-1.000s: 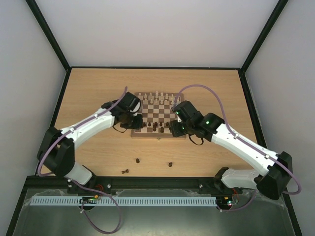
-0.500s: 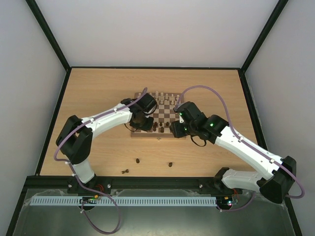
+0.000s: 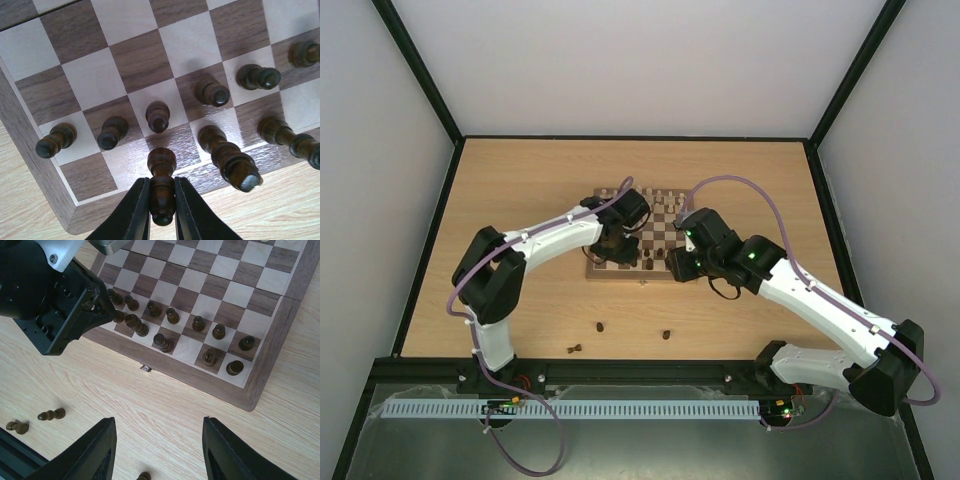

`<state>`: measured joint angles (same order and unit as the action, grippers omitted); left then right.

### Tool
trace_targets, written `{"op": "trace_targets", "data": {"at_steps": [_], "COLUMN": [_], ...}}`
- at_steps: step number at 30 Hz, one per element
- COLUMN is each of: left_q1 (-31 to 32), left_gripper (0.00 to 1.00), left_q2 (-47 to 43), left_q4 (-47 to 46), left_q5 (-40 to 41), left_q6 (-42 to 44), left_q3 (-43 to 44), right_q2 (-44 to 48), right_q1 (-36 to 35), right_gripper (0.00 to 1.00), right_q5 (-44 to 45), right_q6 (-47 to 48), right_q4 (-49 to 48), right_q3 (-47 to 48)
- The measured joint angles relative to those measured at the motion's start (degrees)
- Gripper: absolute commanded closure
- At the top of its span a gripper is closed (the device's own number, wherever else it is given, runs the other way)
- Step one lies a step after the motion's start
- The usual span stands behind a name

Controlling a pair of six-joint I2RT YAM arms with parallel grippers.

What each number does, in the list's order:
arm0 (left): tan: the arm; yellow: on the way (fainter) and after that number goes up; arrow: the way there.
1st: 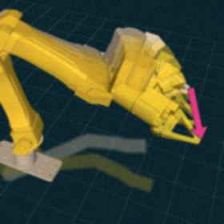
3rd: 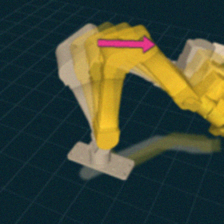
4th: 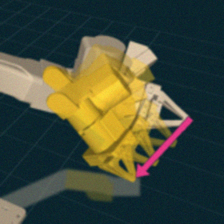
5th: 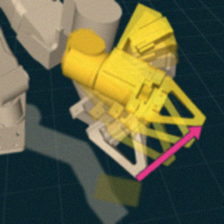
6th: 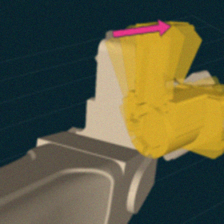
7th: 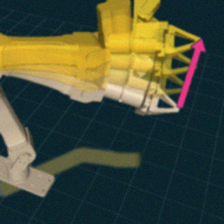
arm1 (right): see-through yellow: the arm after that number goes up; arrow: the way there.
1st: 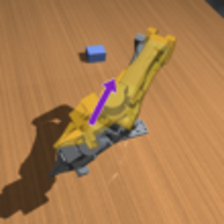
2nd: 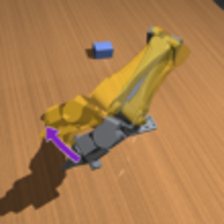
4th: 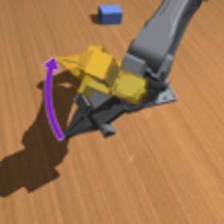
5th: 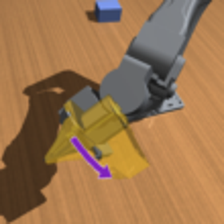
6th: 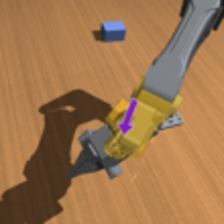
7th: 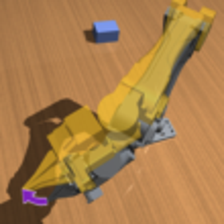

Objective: Set up the chess pieces on the board
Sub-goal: Place the chess piece on the chessboard.

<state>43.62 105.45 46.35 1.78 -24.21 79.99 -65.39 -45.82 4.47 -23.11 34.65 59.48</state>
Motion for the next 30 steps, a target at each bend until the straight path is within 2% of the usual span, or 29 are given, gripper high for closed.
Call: {"op": "trace_targets", "data": {"at_steps": [22, 30], "left_q1": [0.76, 0.83], "left_gripper": [0.84, 0.79], "left_q2": [3.41, 3.43], "left_q4": [1.7, 1.66], "left_q5": [1.44, 1.25], "left_q6": [0.96, 1.31], "left_q3": [1.95, 1.99], "right_q2": [0.04, 0.04], "right_q1": [0.0, 0.0], "right_gripper": [0.51, 0.51], "right_q5": [-0.24, -0.24], "right_q6": [0.2, 0.22], "right_q4": [-0.13, -0.22], "right_q3": [-0.22, -0.31]}}
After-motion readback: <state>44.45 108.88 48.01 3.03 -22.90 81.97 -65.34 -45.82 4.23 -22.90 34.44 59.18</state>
